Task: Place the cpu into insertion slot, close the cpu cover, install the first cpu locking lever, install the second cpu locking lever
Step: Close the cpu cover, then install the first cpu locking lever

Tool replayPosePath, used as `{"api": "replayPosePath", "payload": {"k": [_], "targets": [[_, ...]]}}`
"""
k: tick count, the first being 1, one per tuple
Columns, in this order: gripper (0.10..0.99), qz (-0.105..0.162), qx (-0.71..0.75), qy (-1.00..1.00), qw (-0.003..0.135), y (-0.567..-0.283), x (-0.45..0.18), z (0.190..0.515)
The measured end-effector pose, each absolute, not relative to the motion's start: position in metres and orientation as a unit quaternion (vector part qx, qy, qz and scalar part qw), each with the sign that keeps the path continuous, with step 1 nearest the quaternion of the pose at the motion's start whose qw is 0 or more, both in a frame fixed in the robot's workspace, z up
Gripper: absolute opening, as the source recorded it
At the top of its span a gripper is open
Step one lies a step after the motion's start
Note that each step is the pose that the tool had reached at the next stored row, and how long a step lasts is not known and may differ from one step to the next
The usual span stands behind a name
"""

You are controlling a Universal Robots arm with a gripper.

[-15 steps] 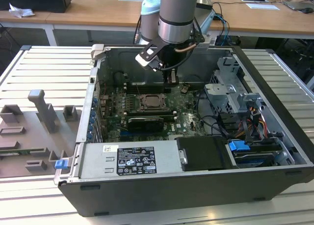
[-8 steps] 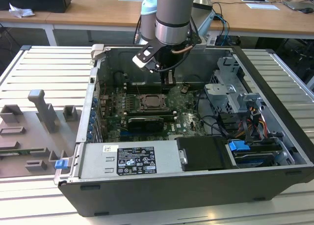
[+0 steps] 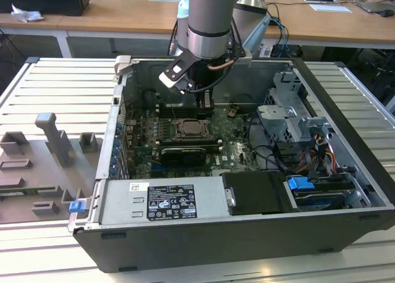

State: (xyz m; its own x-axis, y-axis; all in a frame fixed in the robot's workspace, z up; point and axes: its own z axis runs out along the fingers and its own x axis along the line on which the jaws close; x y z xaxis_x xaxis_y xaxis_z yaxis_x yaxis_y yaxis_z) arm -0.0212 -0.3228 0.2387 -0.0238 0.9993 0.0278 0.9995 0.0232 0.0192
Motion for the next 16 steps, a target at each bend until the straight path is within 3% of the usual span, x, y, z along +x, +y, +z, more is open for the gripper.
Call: {"api": "replayPosePath", "payload": {"k": [16], "targets": [[0.106, -0.017, -0.699, -0.715, 0.003, -0.322, -0.038, 0.240]]}}
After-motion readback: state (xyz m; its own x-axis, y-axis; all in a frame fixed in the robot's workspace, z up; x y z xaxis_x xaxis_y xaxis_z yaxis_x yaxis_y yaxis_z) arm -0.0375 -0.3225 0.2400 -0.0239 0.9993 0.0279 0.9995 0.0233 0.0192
